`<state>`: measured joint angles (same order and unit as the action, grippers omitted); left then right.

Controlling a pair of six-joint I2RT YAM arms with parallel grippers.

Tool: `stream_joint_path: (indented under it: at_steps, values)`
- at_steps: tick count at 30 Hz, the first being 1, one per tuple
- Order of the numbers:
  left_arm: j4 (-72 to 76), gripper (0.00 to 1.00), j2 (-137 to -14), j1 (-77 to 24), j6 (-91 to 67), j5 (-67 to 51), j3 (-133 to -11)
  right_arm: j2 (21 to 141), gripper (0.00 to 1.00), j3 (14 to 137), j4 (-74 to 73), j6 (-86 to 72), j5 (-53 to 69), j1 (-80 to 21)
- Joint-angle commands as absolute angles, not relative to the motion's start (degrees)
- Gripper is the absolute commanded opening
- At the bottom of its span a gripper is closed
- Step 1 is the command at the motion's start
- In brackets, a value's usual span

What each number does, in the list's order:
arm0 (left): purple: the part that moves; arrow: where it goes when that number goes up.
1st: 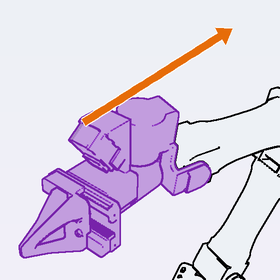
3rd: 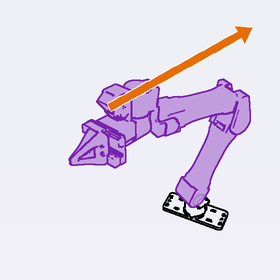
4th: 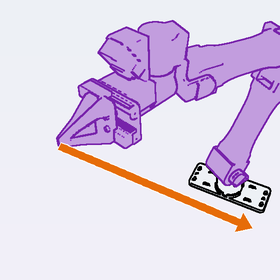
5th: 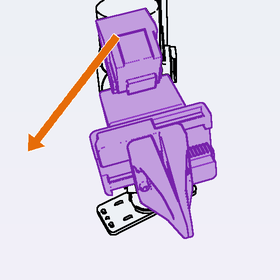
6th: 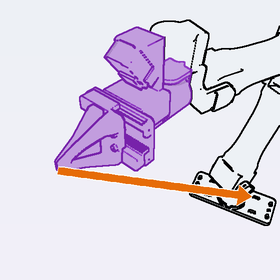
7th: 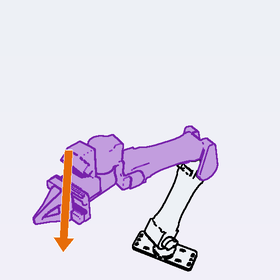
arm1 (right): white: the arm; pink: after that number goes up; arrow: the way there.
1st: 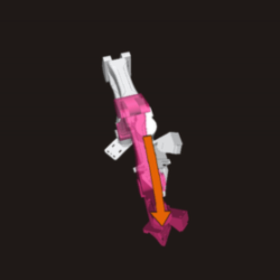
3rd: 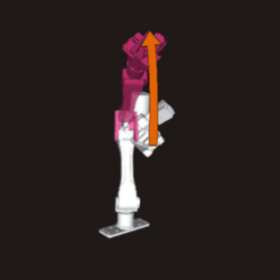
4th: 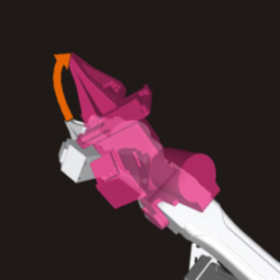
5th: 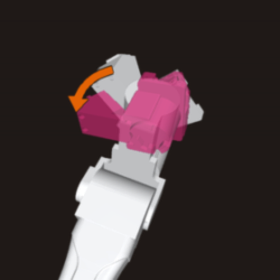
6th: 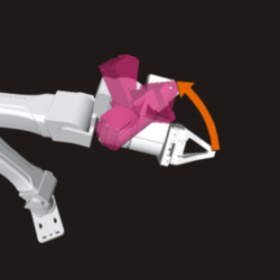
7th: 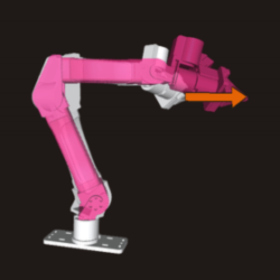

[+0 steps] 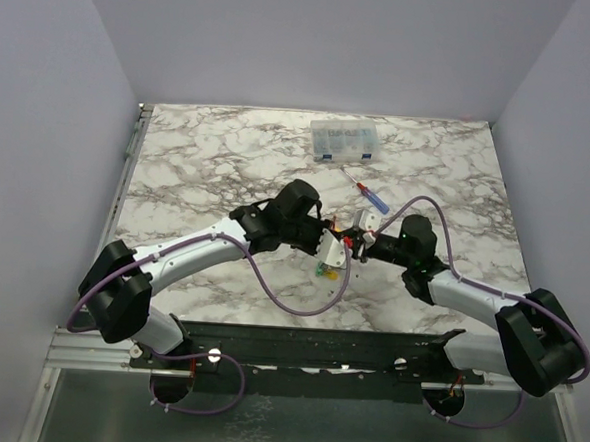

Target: Remove the keys from the keyring

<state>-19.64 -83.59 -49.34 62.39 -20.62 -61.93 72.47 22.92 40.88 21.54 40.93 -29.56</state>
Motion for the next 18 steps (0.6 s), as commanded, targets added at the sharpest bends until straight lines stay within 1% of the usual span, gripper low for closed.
stream_joint_path:
  at_steps: [1, 3, 4, 6, 10, 13, 16, 18]
  values:
    - [-20.1, 0.00, -83.7, -51.3, 66.3, -17.8, -63.4, 73.1, 0.14, 25.7, 37.9, 21.5, 38.4, -29.6]
    - [-20.4, 0.00, -83.7, -51.4, 66.0, -18.2, -63.5, 73.6, 0.03, 25.9, 38.1, 21.4, 38.1, -29.6]
    - [-20.4, 0.00, -83.6, -51.3, 65.3, -18.6, -63.7, 73.8, 0.01, 25.8, 38.8, 21.1, 37.9, -29.6]
    - [-20.5, 0.00, -83.8, -49.8, 61.9, -21.8, -64.6, 73.8, 0.01, 24.7, 41.8, 20.0, 37.6, -29.6]
    - [-20.5, 0.18, -84.7, -44.5, 54.7, -31.5, -66.0, 73.5, 0.01, 20.0, 52.3, 18.0, 38.3, -29.6]
    - [-20.4, 0.21, -85.2, -42.5, 53.6, -35.8, -65.5, 74.1, 0.01, 17.7, 58.6, 16.7, 39.4, -29.6]
    - [-19.9, 0.27, -85.3, -41.9, 54.0, -37.8, -64.4, 75.5, 0.01, 16.7, 62.7, 16.2, 39.9, -29.6]
    - [-18.4, 0.27, -85.3, -41.9, 53.2, -38.4, -63.7, 76.3, 0.01, 16.5, 64.9, 15.8, 40.2, -29.6]
